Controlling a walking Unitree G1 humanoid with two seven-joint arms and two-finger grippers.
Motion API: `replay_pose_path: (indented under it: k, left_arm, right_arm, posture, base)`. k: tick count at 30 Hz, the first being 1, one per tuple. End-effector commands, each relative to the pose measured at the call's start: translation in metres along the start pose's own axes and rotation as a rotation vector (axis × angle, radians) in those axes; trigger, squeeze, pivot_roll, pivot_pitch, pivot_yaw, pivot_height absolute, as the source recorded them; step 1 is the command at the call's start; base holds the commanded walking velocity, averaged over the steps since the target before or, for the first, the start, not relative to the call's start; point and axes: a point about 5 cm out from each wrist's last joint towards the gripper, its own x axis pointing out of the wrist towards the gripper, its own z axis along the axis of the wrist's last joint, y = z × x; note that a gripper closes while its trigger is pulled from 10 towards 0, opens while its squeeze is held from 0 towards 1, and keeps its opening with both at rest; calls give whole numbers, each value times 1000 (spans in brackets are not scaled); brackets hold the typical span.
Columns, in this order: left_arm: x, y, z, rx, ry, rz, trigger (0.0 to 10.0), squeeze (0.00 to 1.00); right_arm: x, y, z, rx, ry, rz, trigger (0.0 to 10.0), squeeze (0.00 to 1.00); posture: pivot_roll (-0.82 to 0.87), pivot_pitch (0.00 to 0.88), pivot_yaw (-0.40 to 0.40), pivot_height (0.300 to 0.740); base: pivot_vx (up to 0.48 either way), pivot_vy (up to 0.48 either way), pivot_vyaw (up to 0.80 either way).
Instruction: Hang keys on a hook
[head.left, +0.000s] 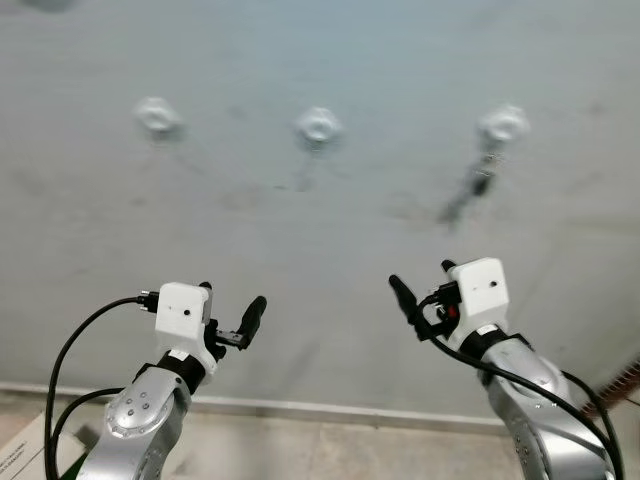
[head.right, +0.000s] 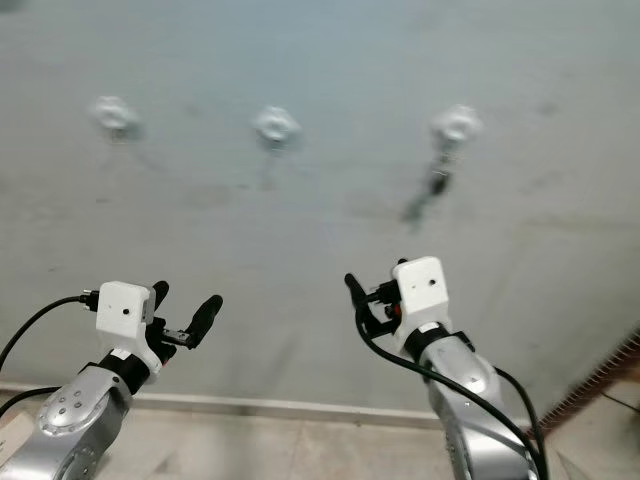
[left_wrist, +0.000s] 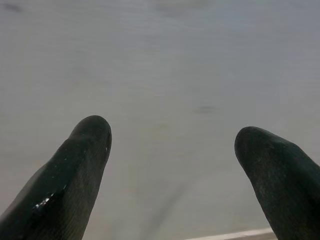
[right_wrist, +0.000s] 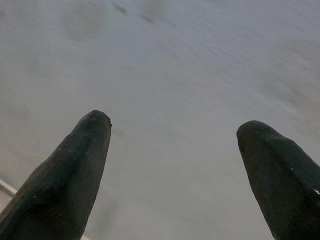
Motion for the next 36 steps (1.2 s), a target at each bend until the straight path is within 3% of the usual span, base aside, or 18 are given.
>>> replay_pose_path:
  k: [1, 29, 36]
  left_arm:
    - [3, -5, 1, -3, -5, -16, 10000, 0]
    - [10, -15, 6, -14, -29, -55, 10000, 0]
    - [9, -15, 4, -12, -21, -62, 10000, 0]
  right_arm:
    - [-2, -9, -1, -13, 9, -30, 10000, 0]
    - [5, -12, 2, -19, 0, -42, 10000, 0]
    - [5, -12, 1, -19, 3, -42, 10000, 0]
  posture:
    - [31, 0, 32, 740]
    - [24, 0, 30, 740]
    - [24, 0, 29, 740]
  base:
    - [0, 405, 0]
    - [0, 14, 0]
    - [0, -283, 0]
